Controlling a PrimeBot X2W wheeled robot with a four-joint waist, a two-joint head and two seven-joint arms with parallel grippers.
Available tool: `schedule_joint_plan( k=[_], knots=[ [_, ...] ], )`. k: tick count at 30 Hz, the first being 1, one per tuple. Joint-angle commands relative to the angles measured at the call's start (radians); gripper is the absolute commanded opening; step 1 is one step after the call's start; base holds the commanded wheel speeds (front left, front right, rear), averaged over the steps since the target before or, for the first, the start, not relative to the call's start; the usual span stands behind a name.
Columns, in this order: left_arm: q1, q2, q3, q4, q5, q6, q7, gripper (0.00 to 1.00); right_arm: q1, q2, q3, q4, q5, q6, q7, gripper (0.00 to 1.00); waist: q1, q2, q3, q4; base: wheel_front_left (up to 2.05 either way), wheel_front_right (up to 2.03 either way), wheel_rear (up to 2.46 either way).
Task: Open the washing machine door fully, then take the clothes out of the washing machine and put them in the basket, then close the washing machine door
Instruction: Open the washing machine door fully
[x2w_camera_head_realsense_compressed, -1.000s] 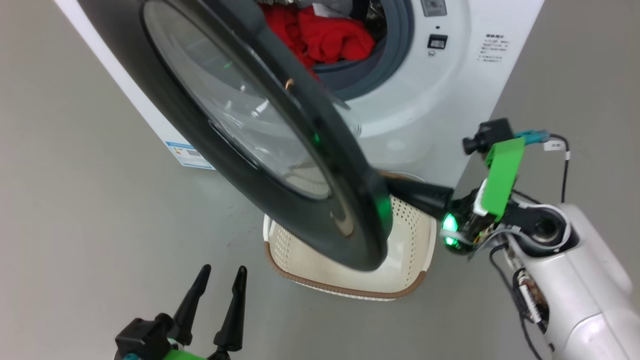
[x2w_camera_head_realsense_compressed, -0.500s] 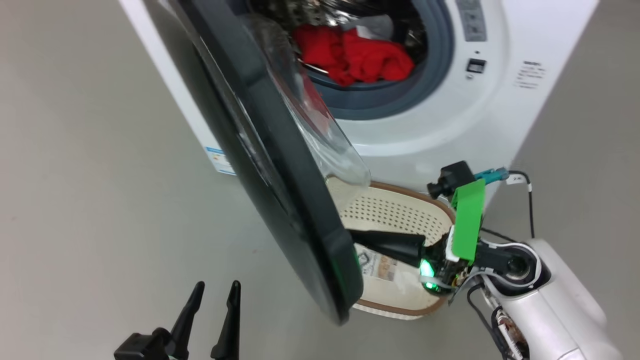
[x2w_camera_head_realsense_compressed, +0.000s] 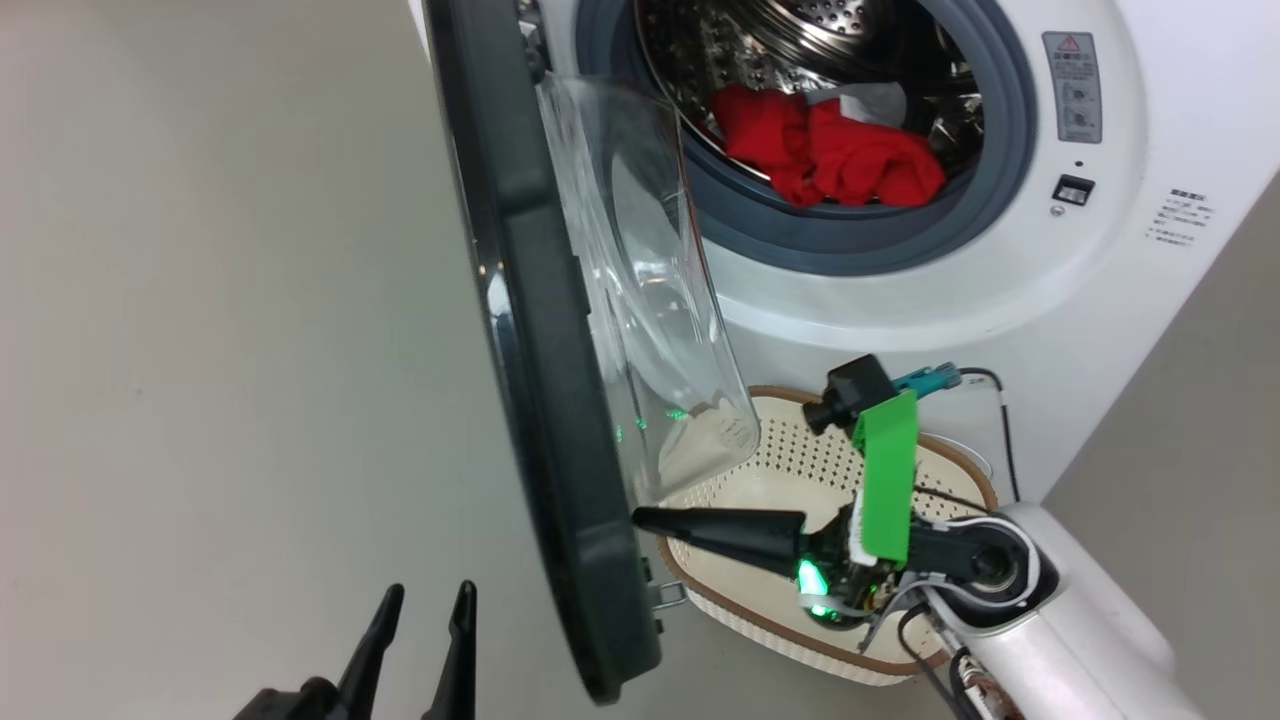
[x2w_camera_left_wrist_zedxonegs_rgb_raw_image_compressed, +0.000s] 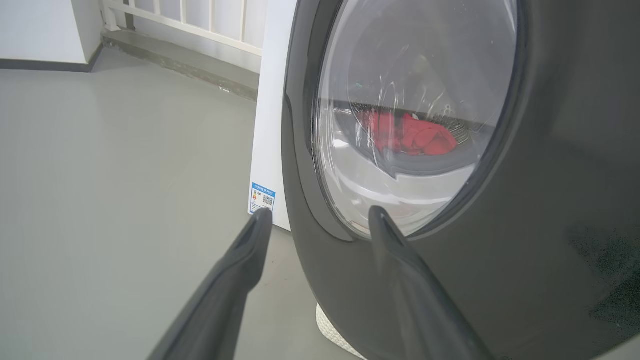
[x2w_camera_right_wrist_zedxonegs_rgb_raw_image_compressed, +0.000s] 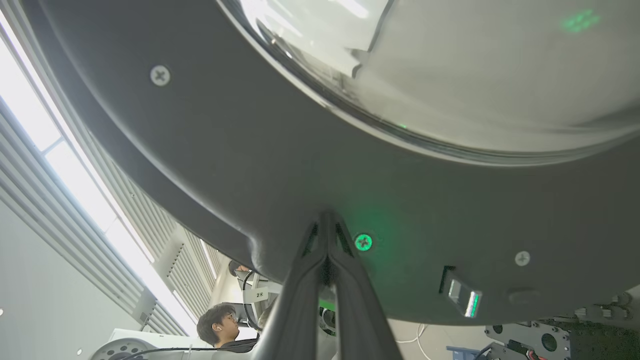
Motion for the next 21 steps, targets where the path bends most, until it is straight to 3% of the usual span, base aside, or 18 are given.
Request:
schedule_joint_plan(
  k=[1,17,19,20,21],
  knots=[
    [-0.002,0.01,0.037,-0.032,0.001,0.008,-0.012,1.0,0.001,0.028,0.033,-0.037,0.017,0.001,-0.01,0.0,0.0,0.0,-0.007,0.013,0.0,0.0,0.0],
    [0.006,0.01,0.067,-0.061,-0.006,0.033,-0.012,1.0,-0.032,0.028,0.112,-0.034,0.052,0.001,-0.061,0.0,0.0,0.0,-0.004,0.019,0.0,0.0,0.0],
    [0.006,0.01,0.067,-0.06,-0.006,0.031,-0.012,1.0,-0.029,0.028,0.105,-0.03,0.043,0.001,-0.071,0.17,0.0,0.0,-0.006,0.017,0.0,0.0,0.0],
    [0.006,0.01,0.067,-0.058,-0.005,0.03,-0.012,1.0,-0.026,0.028,0.101,-0.027,0.035,0.001,-0.077,0.35,0.0,0.0,-0.008,0.016,0.0,0.0,0.0],
    [0.006,0.01,0.067,-0.056,-0.003,0.028,-0.012,1.0,-0.023,0.028,0.095,-0.025,0.027,0.001,-0.084,0.47,0.0,0.0,-0.01,0.015,0.0,0.0,0.0]
  ],
)
